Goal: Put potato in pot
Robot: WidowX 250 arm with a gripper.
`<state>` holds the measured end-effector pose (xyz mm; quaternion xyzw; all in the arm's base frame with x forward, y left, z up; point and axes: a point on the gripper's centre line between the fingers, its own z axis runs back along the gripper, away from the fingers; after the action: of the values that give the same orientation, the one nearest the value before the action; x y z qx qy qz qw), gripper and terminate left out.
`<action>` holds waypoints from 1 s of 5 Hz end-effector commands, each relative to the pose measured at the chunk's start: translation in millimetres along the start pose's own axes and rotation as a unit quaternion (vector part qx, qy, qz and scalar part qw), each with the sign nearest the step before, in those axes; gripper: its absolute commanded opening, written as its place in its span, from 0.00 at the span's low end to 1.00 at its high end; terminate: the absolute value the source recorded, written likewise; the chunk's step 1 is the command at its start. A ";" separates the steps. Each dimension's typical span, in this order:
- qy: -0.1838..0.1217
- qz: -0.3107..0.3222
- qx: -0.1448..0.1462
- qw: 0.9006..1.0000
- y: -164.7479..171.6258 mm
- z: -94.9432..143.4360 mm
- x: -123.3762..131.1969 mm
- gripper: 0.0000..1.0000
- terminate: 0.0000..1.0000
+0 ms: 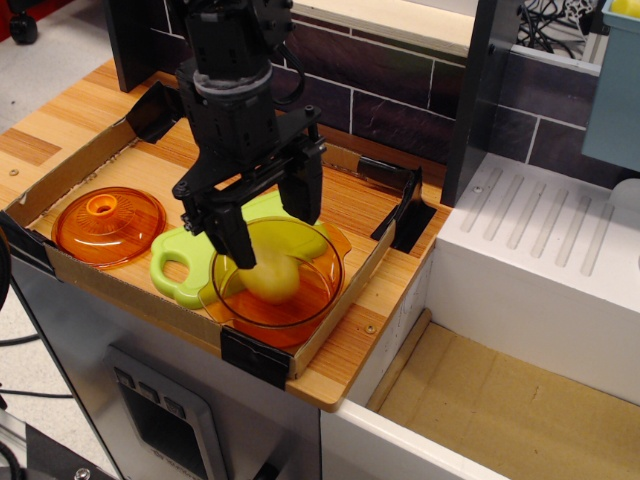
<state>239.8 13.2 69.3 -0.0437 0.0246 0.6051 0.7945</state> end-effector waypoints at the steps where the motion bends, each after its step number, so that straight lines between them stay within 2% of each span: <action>1: 0.011 0.013 -0.033 0.999 -7.5 26.2 12.5 1.00 0.00; 2: 0.011 0.029 -0.024 0.999 -13.5 39.6 24.7 1.00 0.00; 3: -0.010 0.065 -0.048 0.997 -21.9 60.5 44.1 1.00 0.00; 4: -0.054 0.124 -0.019 0.991 -32.7 65.9 65.3 1.00 0.00; 5: -0.054 0.124 -0.019 0.991 -32.7 65.9 65.3 1.00 0.00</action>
<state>287.5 68.0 113.9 -0.0111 -0.0032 0.7021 0.7120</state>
